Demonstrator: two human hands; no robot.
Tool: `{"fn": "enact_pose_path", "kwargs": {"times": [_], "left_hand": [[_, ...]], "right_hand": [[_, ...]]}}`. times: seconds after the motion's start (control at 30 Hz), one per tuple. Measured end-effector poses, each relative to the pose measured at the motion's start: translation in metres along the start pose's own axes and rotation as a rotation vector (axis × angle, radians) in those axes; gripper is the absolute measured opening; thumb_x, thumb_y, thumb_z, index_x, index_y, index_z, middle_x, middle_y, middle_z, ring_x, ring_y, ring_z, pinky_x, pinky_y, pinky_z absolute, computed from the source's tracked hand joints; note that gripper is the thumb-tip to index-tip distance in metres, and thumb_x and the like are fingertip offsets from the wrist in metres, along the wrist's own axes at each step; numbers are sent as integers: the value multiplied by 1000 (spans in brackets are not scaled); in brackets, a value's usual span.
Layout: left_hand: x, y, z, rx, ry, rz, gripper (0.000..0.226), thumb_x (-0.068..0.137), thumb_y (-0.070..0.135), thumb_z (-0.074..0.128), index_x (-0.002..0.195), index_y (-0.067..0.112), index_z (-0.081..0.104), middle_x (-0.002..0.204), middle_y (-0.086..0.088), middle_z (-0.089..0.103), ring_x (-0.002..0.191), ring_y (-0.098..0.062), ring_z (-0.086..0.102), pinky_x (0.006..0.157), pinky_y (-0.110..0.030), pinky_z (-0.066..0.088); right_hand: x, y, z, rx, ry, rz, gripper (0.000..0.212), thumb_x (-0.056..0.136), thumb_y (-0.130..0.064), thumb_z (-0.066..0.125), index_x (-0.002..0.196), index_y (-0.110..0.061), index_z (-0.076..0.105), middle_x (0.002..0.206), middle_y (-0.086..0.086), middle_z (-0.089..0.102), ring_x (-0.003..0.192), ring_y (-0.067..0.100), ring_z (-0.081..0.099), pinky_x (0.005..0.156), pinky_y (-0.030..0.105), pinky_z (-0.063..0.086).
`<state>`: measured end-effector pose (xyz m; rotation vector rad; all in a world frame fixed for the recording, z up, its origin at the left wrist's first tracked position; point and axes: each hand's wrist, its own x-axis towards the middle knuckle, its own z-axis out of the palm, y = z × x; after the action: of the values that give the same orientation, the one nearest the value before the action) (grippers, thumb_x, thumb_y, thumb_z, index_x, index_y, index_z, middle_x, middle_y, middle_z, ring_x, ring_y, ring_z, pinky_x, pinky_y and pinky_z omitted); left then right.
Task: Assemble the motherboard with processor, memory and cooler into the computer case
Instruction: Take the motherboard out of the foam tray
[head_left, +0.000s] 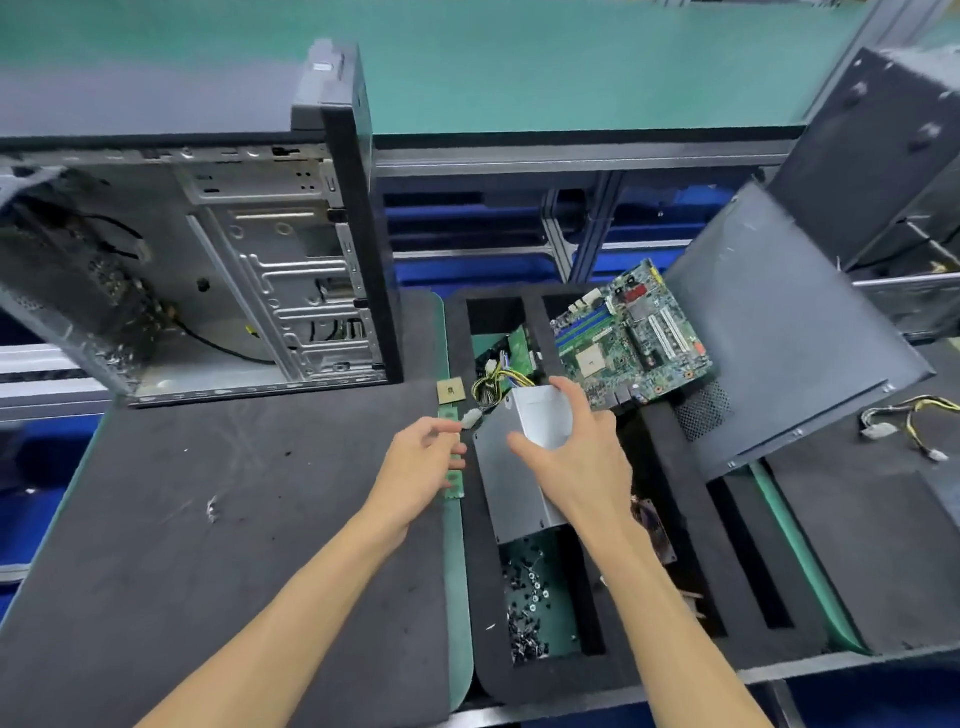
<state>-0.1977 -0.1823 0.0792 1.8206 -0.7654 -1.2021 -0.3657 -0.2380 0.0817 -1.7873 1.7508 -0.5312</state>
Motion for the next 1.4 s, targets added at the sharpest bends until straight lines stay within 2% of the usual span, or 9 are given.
{"fn": "enact_pose_path", "kwargs": {"times": [0.1,0.33,0.63,0.73,1.03,1.17,1.23,1.3,1.4], "left_hand": [[3,-1,-5,8,29,-2,23,101,19,44,109,24,65,101,-2,72,94,-17,71,82,-34,56],[14,-5,-6,13,17,-26,24,100,17,43,110,24,65,101,-1,72,94,-16,70,87,-38,55],[37,-14,-10,40,-40,-25,26,101,19,44,112,27,66,100,4,73,92,-8,70,87,-35,57],[44,-16,-9,36,-49,-36,25,101,19,44,112,26,66,99,3,73,93,-11,70,88,-35,56],[60,-2,8,63,-102,-28,27,99,16,44,115,24,65,103,2,71,96,-11,69,90,-37,55],[65,8,24,67,-130,3,27,100,16,44,114,24,65,101,4,72,94,-8,69,90,-36,54],[69,15,33,76,-146,47,25,99,19,45,113,26,65,101,5,72,90,-4,68,89,-33,55],[73,23,44,84,-165,93,23,97,20,49,111,28,65,103,3,70,83,1,67,85,-29,54],[80,38,67,82,-188,134,21,98,20,49,110,29,64,107,1,66,82,-1,66,78,-27,52]], "right_hand": [[10,1,5,-69,24,-11,74,70,-62,67,136,-52,35,105,5,47,92,32,55,86,44,51],[28,2,20,-135,49,7,71,69,-61,68,133,-49,39,102,8,46,96,33,46,87,43,47],[40,10,61,-184,43,50,75,72,-58,71,138,-45,39,116,11,45,104,33,46,92,42,42],[46,13,69,-201,25,75,76,73,-58,71,140,-44,38,116,12,46,105,33,45,94,43,42],[52,23,77,-268,9,110,83,75,-69,66,146,-45,31,123,13,46,113,33,44,97,41,41],[52,24,69,-288,-22,96,90,79,-83,53,152,-40,25,130,12,45,121,34,45,98,43,41],[54,28,57,-228,25,96,84,84,-80,50,152,-34,30,133,9,45,123,31,43,100,43,40],[59,35,40,-106,103,105,72,88,-74,50,143,-29,42,128,4,49,119,26,46,97,42,44],[73,54,12,281,216,221,53,91,-63,59,126,-24,51,110,-2,58,105,18,58,82,34,49]]}}
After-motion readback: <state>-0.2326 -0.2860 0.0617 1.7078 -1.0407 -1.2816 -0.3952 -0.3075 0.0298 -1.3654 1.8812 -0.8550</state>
